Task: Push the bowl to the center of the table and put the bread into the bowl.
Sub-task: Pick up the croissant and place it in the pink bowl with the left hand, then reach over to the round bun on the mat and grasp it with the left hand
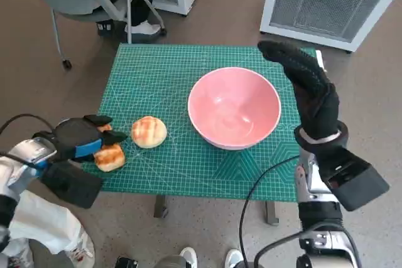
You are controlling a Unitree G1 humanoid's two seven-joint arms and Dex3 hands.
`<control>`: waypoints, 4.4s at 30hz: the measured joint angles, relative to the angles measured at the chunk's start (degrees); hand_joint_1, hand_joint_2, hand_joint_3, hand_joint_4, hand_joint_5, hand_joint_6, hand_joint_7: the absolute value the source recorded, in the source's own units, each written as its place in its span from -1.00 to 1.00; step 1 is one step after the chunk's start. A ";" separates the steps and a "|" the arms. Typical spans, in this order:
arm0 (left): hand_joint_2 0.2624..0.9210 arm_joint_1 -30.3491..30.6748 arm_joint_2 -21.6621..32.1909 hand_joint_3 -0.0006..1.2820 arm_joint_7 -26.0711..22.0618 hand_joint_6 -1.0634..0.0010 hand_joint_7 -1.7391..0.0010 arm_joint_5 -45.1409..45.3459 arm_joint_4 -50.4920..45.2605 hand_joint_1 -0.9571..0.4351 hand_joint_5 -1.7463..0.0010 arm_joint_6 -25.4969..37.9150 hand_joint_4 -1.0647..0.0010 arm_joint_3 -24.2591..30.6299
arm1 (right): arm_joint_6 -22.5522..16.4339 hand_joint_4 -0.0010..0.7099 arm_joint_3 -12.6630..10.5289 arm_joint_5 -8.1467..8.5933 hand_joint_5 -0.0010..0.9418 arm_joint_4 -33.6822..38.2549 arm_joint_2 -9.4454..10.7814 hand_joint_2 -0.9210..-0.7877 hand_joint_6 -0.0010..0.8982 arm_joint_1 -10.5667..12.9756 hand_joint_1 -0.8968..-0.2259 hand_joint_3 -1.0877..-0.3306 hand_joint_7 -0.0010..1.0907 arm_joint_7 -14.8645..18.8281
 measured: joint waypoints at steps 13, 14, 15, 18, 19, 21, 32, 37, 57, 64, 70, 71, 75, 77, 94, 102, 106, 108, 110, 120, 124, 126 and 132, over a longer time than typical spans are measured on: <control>1.00 -1.58 -0.81 -0.81 6.81 -0.44 0.03 -0.99 6.32 0.37 -0.77 -4.78 0.09 -1.41 | -0.02 -0.14 -0.02 -0.08 -0.85 -0.14 0.08 -1.00 -1.00 0.24 -0.06 -0.24 0.41 -0.25; 1.00 -1.61 -0.81 -0.81 6.79 -0.45 0.04 -1.22 6.50 0.37 -0.77 -4.98 0.09 -1.38 | -0.03 -0.14 -0.02 -0.14 -0.85 -0.14 0.08 -1.00 -1.00 0.27 -0.06 -0.24 0.41 -0.35; 1.00 -1.66 -0.81 -0.81 6.71 -0.45 0.04 -1.45 6.65 0.37 -0.77 -5.15 0.09 -1.34 | -0.03 -0.14 -0.02 -0.21 -0.84 -0.14 0.09 -1.00 -1.00 0.29 -0.06 -0.24 0.41 -0.46; 1.00 -1.67 -0.80 -0.82 6.27 -0.45 0.04 -2.59 6.91 0.37 -0.77 -5.57 0.08 -1.10 | -0.05 -0.14 -0.01 -0.45 -0.84 -0.14 0.15 -1.00 -1.00 0.34 -0.06 -0.24 0.42 -0.74; 1.00 -1.67 -0.79 -0.82 6.16 -0.45 0.04 -2.77 6.91 0.37 -0.76 -5.70 0.07 -1.06 | -0.05 -0.14 0.00 -0.47 -0.84 -0.14 0.19 -1.00 -1.00 0.37 -0.06 -0.24 0.42 -0.81; 1.00 -1.66 -0.75 -0.84 6.09 -0.46 0.04 -2.98 6.87 0.37 -0.74 -5.98 0.05 -0.93 | -0.05 -0.14 0.02 -0.50 -0.83 -0.14 0.28 -1.00 -1.00 0.40 -0.06 -0.24 0.42 -0.90; 1.00 -0.31 1.38 -0.88 3.58 -0.48 0.05 -8.98 3.85 0.38 -0.67 -10.46 -0.05 3.50 | -0.24 -0.16 0.08 -0.64 -0.81 -0.14 0.31 -1.00 -1.00 0.76 -0.06 -0.26 0.41 -1.21; 1.00 -0.01 3.23 -0.88 1.27 -0.37 -0.25 -16.63 -1.37 0.37 -0.42 -11.81 -0.10 9.13 | -0.24 -0.16 0.01 -0.55 -0.80 -0.12 0.25 -1.00 -1.00 0.79 -0.07 -0.26 0.41 -1.21; 1.00 -8.93 -10.33 -0.87 -1.24 -0.28 -0.37 -27.29 -20.81 0.37 -0.33 -3.05 -0.14 17.01 | -0.79 -0.19 -0.81 0.08 -0.76 1.66 0.03 -1.00 -1.00 0.35 -0.03 -0.24 0.43 -0.50; 1.00 -17.05 -17.91 -0.94 -3.32 -0.38 -0.32 -23.87 -16.29 0.37 -0.27 -2.86 -0.22 12.10 | -1.30 -0.20 -0.80 0.07 -0.75 1.78 0.17 -1.00 -1.00 0.13 -0.04 -0.24 0.43 -0.50; 1.00 -22.81 -22.93 -0.92 -2.79 -0.35 -0.37 -20.26 -8.31 0.37 -0.24 -3.17 -0.21 8.80 | -1.68 -0.20 -0.93 0.08 -0.74 1.77 0.09 -1.00 -1.00 0.17 -0.04 -0.23 0.43 -0.50; 1.00 -23.57 -23.78 -0.92 -2.53 -0.35 -0.37 -19.49 -6.76 0.37 -0.24 -3.05 -0.21 8.18 | -1.70 -0.20 -0.97 0.09 -0.74 1.75 0.05 -1.00 -1.00 0.19 -0.04 -0.23 0.43 -0.50; 1.00 -25.83 -26.67 -0.90 -1.69 -0.32 -0.36 -17.39 -1.06 0.37 -0.30 -2.44 -0.16 6.35 | -1.73 -0.21 -1.02 0.14 -0.73 1.64 0.04 -1.00 -1.00 0.28 -0.05 -0.22 0.42 -0.50; 1.00 -26.54 -27.99 -0.89 -1.17 -0.33 -0.34 -16.32 1.53 0.37 -0.34 -1.85 -0.13 5.61 | -1.75 -0.21 -1.11 0.18 -0.73 1.60 0.02 -1.00 -1.00 0.38 -0.05 -0.22 0.42 -0.50; 0.91 -28.27 -34.92 -0.60 0.17 0.18 -0.45 -14.53 12.90 0.32 -0.38 2.03 0.47 2.99 | -1.90 -0.23 -1.57 0.67 -0.70 1.30 -0.12 -1.00 -1.00 0.92 -0.07 -0.20 0.42 -0.53; 0.72 -28.25 -35.28 -0.91 -6.16 0.96 0.30 -14.15 12.84 0.02 0.84 7.30 0.94 1.33 | -1.91 -0.25 -1.63 0.69 -0.69 1.21 -0.12 -1.00 -1.00 1.22 -0.08 -0.19 0.41 -0.53; 0.69 -28.15 -35.02 -0.95 -9.29 0.99 0.37 -14.87 11.37 -0.08 0.91 9.19 0.98 1.62 | -1.90 -0.26 -1.62 0.68 -0.69 1.06 -0.12 -1.00 -1.00 1.30 -0.08 -0.19 0.41 -0.56; 0.69 -27.89 -34.75 -0.95 -9.87 1.00 0.41 -15.65 10.28 -0.12 0.94 9.17 0.99 2.15 | -1.90 -0.27 -1.62 0.68 -0.69 1.05 -0.11 -1.00 -1.00 1.30 -0.07 -0.19 0.41 -0.57; 0.69 -27.58 -34.49 -0.96 -9.87 1.00 0.45 -16.48 9.27 -0.13 0.96 8.79 1.00 2.65 | -1.90 -0.27 -1.62 0.68 -0.68 1.06 -0.11 -1.00 -1.00 1.30 -0.06 -0.19 0.41 -0.57; 0.69 -24.48 -31.23 -0.98 -10.91 1.00 0.57 -20.05 3.50 -0.09 0.99 7.44 0.98 5.39 | -1.85 -0.28 -1.60 0.56 -0.67 1.14 -0.04 -1.00 -1.00 1.29 -0.04 -0.20 0.40 -0.75; 0.67 -22.45 -28.36 -0.99 -12.52 0.92 0.62 -21.29 -1.42 -0.02 0.99 8.06 0.94 6.91 | -1.82 -0.29 -1.59 0.49 -0.66 1.14 0.02 -1.00 -1.00 1.30 -0.05 -0.21 0.40 -0.95; 0.66 -21.30 -26.69 -1.00 -13.60 0.85 0.69 -21.92 -4.21 0.01 0.99 8.79 0.92 7.87 | -1.79 -0.29 -1.57 0.42 -0.66 1.13 0.03 -1.00 -1.00 1.30 -0.05 -0.21 0.40 -1.05; 0.64 -17.30 -21.96 -1.00 -16.73 0.66 0.87 -23.95 -12.50 0.08 1.00 12.14 0.87 10.76 | -1.61 -0.30 -1.46 0.14 -0.65 0.78 0.11 -1.00 -1.00 1.35 -0.05 -0.21 0.40 -1.20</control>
